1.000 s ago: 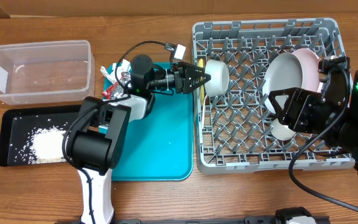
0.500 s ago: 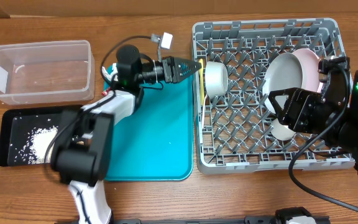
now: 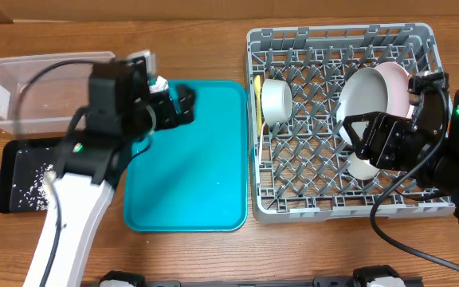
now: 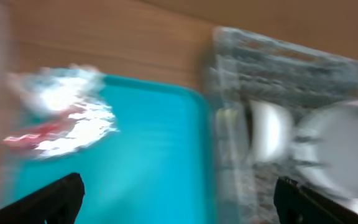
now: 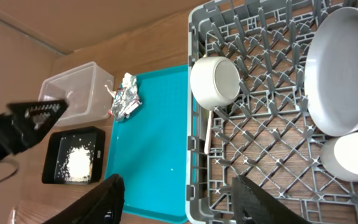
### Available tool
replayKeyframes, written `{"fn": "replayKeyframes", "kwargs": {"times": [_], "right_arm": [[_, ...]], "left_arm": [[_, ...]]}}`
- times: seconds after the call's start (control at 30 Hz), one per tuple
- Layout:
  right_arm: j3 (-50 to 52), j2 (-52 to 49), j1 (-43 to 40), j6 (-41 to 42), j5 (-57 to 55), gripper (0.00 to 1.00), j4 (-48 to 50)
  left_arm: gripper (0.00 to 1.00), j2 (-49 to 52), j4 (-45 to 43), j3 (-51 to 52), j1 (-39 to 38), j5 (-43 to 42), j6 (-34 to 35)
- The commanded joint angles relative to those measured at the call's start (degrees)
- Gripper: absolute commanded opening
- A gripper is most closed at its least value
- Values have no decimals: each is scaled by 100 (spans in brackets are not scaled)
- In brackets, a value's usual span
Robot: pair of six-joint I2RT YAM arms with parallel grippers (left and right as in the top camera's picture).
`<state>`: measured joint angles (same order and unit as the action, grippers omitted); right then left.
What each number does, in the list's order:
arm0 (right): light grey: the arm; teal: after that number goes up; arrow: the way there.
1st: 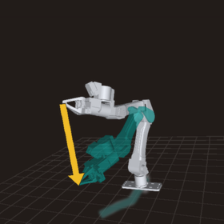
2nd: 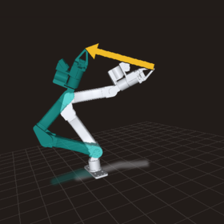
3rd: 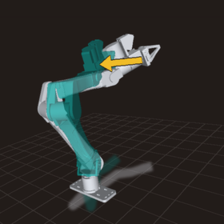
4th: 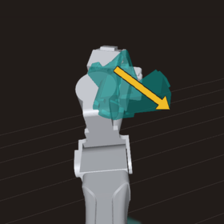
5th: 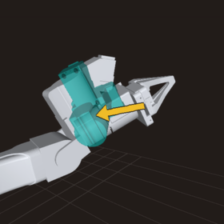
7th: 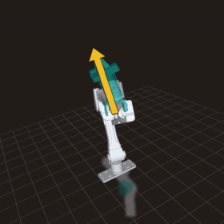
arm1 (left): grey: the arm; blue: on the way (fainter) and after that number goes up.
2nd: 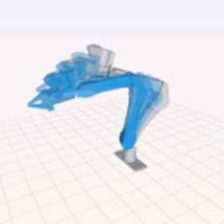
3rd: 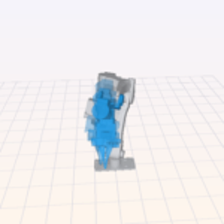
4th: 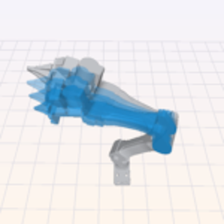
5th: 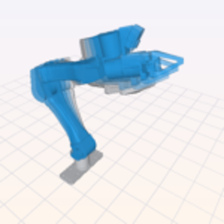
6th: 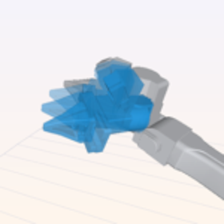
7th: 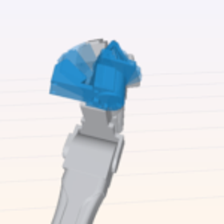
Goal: Sort waste into correct bins and load items into the dishwasher rack
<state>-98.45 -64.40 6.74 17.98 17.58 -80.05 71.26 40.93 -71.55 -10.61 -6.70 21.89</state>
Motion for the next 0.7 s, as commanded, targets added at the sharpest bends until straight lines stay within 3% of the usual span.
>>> {"fn": "replayKeyframes", "kwargs": {"times": [0.0,0.27,0.5,0.67], "right_arm": [[-24,13,-7,-15,-17,62,37],[-24,9,-7,-15,-15,67,17],[-24,9,-7,-17,-20,75,-153],[-24,2,-7,-20,-20,77,-350]], "left_arm": [[100,-192,396,-61,22,2081,-846],[100,302,501,-55,20,1818,-1014],[100,1825,-302,-57,9,1587,-1014],[100,2796,-682,-57,24,2120,-1012]]}}
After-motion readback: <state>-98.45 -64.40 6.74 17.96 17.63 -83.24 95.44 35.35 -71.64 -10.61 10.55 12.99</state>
